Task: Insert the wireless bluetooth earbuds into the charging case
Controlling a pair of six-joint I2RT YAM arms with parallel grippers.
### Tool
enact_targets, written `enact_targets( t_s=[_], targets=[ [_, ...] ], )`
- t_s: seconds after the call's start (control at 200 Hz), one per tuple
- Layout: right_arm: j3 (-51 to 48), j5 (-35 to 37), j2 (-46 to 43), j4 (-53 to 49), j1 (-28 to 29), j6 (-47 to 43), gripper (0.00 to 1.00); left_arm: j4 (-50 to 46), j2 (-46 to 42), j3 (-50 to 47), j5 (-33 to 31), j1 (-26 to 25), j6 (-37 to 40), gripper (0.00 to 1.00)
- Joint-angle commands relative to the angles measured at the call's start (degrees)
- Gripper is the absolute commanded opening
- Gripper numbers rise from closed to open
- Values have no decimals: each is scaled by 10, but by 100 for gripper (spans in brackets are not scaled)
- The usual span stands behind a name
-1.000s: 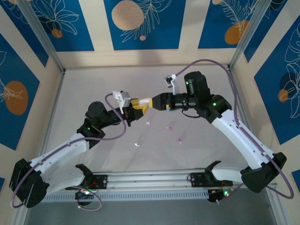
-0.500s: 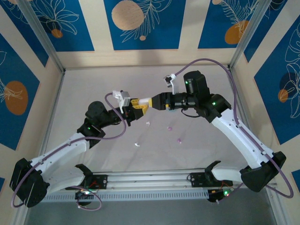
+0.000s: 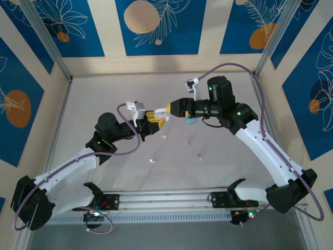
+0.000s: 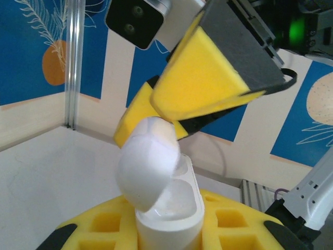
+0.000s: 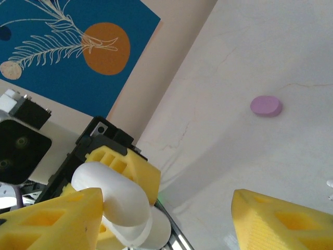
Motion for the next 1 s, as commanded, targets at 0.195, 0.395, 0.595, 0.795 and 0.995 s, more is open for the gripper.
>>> enact_targets(
  t_s=[0.195,0.395,0.595,0.795,0.995],
  targets=[
    [18,12,12,-10,-13,22,69,47,-14,1,25,-4,3,18],
    [44,63,-25,-39,-35,33,79,-7,-28,-11,-31,-4,33,18],
    [-40,125,-90,-107,-114,56,74,-36,-66,-39,-93,-4,52,18],
    [-151,38,-69,-128,-160,55,57,-76,-110,-53,-132,-4,73,18],
    [-146,59,40,-104,-97,30,55,-115,-155,-56,-164,-4,92,18]
  ],
)
